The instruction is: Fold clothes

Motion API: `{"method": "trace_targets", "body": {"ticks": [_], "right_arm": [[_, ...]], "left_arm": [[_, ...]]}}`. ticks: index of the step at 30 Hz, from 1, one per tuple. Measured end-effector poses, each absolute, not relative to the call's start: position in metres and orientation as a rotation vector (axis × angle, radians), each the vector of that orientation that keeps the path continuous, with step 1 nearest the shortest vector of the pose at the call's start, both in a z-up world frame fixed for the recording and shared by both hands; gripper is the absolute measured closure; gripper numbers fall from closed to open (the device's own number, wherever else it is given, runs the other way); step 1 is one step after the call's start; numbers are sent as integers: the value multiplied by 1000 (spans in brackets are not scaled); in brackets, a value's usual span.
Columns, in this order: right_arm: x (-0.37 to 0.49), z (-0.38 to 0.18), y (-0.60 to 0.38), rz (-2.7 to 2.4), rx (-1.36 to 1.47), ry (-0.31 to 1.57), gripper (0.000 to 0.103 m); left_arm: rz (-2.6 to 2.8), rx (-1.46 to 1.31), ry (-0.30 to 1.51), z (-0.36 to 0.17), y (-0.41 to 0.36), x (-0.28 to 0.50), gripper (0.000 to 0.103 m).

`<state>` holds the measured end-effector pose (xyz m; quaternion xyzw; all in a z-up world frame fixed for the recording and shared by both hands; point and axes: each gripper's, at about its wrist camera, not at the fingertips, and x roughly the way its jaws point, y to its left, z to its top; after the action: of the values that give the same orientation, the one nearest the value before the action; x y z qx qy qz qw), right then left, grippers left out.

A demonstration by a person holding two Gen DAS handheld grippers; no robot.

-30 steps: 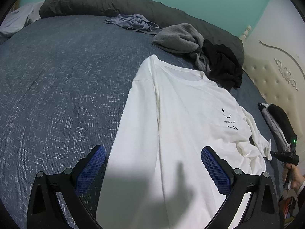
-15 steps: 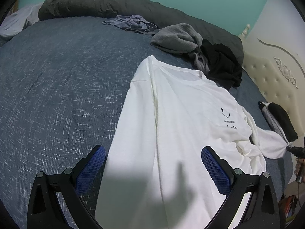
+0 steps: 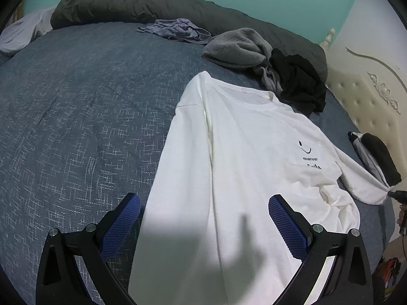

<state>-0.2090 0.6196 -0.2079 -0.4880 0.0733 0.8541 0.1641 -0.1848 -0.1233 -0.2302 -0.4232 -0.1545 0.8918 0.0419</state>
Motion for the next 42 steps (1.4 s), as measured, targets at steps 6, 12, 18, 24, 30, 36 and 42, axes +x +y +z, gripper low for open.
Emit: {"method": "trace_targets", "body": {"ticks": [6,12,18,24,30,36,42], "right_arm": [[-220,-231,613,2418,-1484,266,100],[-214,-227,599,2455,-1417,280,94],[-209,-197,558,2612,-1338,347,67],[-211,-189,482,2813,-1386,413,63],[-204,-214,398,2941,-1503,566,59],[-197,-237,319,3017,-1609,615,56],[-177,-249,252,3085,-1710,656,47]], "left_arm": [[2726,-1304,-469,-233,-122,-187,0],[2725,-1302,-459,-231,-119,-186,0],[2734,-1286,-473,-224,-118,-182,0],[2749,-1279,-445,-213,-115,-159,0],[2776,-1298,-401,-207,-119,-124,0],[2779,-1303,-444,-205,-128,-94,0],[2736,-1352,-500,-215,-136,-62,0]]}}
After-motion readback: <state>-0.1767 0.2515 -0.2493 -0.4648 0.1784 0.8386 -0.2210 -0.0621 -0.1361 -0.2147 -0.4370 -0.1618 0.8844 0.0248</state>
